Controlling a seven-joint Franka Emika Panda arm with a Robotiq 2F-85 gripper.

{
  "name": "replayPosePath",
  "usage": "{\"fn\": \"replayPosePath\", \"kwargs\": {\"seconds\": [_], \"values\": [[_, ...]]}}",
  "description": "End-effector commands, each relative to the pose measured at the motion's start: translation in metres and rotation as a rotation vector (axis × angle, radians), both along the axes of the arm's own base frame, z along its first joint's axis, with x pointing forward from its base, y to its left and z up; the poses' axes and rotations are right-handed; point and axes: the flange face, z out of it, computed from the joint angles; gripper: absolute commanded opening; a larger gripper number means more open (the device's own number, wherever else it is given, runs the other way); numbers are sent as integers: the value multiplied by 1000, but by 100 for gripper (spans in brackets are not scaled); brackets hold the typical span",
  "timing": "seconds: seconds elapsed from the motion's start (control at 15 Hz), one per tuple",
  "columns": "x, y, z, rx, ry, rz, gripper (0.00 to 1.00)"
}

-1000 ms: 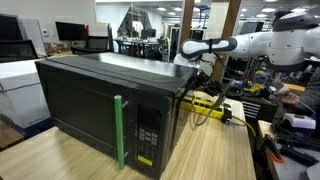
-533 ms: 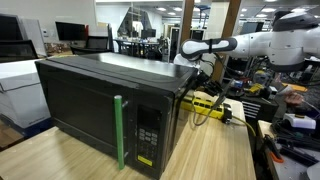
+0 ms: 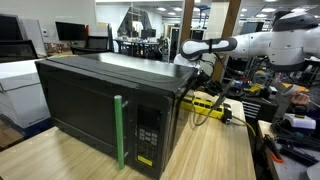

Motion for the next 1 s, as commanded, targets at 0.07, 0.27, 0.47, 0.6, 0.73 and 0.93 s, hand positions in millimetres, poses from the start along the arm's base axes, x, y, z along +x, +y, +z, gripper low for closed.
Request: {"fn": "replayPosePath", "kwargs": {"seconds": [0.07,0.27,0.47,0.6,0.73,0.93], "values": [[-7,3,7,-6,20,36,7],[-9,0,7,-7,30,35,7],[-6,-1,8,-12,20,29,7],[-6,-1,8,-16,21,31,7],[-6,-4,6,-34,32,31,7],[-4,-4,0,-25,22,15,22]]}}
